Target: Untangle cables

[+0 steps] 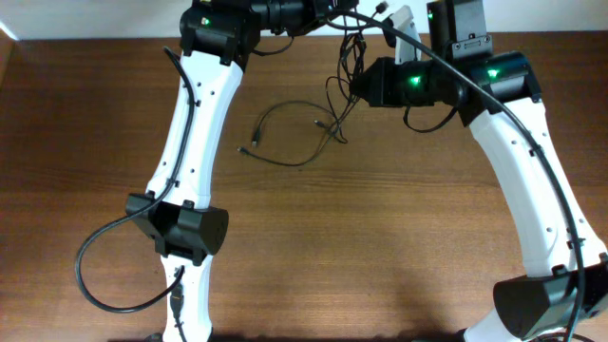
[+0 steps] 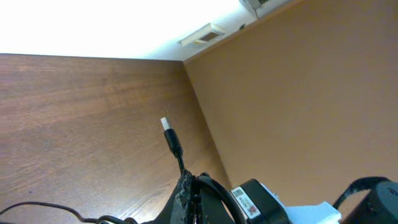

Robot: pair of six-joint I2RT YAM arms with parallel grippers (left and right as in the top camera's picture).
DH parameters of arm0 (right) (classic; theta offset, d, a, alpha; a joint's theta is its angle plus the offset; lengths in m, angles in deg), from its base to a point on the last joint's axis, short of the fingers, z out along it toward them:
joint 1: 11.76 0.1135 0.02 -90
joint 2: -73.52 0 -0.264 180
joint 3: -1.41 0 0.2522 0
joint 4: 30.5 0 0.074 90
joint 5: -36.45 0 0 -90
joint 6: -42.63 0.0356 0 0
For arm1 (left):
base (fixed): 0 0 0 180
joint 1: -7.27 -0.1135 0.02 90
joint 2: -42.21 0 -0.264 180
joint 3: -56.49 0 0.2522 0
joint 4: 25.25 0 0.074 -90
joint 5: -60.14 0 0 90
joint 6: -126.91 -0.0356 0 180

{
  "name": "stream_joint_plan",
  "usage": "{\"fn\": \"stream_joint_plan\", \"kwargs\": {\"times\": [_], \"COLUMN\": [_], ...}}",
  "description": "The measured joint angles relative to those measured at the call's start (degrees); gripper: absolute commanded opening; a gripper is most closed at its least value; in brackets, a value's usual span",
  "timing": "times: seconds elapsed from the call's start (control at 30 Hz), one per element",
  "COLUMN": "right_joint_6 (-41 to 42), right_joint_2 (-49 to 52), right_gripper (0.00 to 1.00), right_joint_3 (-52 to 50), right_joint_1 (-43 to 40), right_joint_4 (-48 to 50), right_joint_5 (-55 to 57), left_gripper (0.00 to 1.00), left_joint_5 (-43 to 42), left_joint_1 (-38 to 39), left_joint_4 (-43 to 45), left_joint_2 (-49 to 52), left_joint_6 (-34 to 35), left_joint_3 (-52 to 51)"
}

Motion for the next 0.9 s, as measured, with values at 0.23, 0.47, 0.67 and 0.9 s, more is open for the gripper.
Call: {"fn": "stream_joint_plan", "kwargs": {"times": [0.23,0.47,0.67,0.9], "right_joint_6": [-0.13,-0.22,-0.22,-2.67], "right_joint_2": [-6.71,-24.35,-29.64,-21.94], "right_gripper": [0.04,0.04,0.04,0.07], "right_joint_3": [0.0,0.11,0.15,0.63], "right_joint_1": [-0.15,-10.36,-19.54,-19.61], "right_joint_4": [-5.6,-9.46,-12.09,-20.2], "right_joint_5": [8.7,11.58,10.93,7.85], "left_gripper": [0.0,0.06,0.28,0.11], "left_joint_5": [11.37,20.37,36.28,40.0], "left_joint_1": [-3.3,-3.96,-3.89,-3.78], "left_joint_4": [-9.05,-21.99,-31.21,-31.26], "left_joint_2": [0.0,0.0,0.0,0.0], "left_joint_6": [-5.64,-22.84,-28.09,-31.12], "left_joint_3": [0.09,0.13,0.17,0.17]}}
